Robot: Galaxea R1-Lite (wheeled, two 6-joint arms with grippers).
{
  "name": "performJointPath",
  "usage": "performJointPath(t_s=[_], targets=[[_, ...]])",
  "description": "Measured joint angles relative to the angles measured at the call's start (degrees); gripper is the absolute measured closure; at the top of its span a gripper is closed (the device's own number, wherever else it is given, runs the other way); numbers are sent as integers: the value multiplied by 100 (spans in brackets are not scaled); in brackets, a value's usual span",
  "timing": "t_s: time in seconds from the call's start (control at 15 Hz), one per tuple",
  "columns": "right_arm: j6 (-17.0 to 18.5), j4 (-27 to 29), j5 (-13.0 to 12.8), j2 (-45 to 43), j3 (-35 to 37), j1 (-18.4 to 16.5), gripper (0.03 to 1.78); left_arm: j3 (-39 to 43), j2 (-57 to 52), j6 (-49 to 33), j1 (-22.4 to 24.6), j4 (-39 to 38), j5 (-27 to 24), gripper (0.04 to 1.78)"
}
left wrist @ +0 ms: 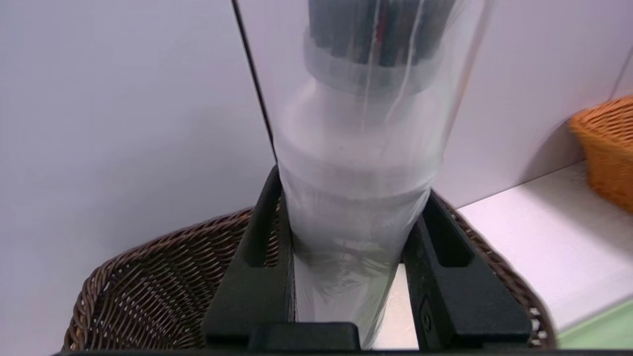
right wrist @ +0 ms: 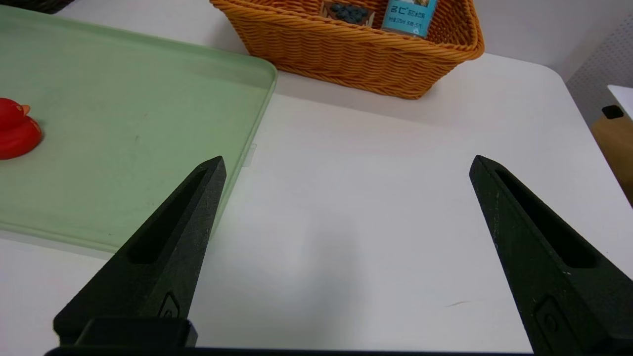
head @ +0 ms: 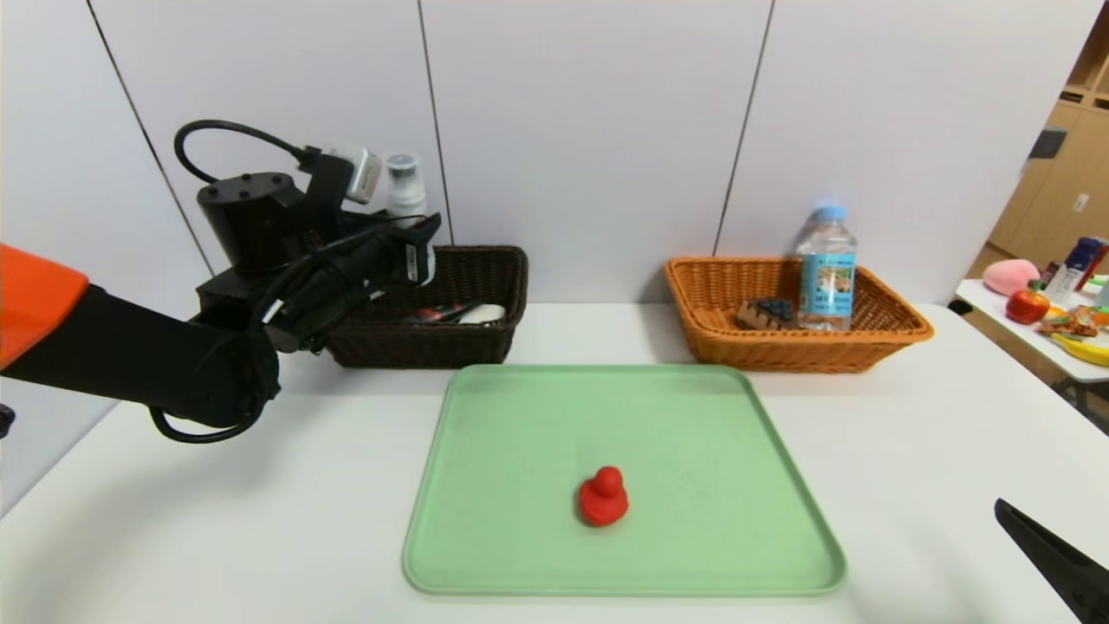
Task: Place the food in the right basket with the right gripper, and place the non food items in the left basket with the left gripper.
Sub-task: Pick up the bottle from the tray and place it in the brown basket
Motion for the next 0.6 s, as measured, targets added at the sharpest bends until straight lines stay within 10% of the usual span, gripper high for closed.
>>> performJointPath(t_s=[0.6], targets=[[23,2,-1,-218,116,0,11,-184,769,230,80,55,24,119]])
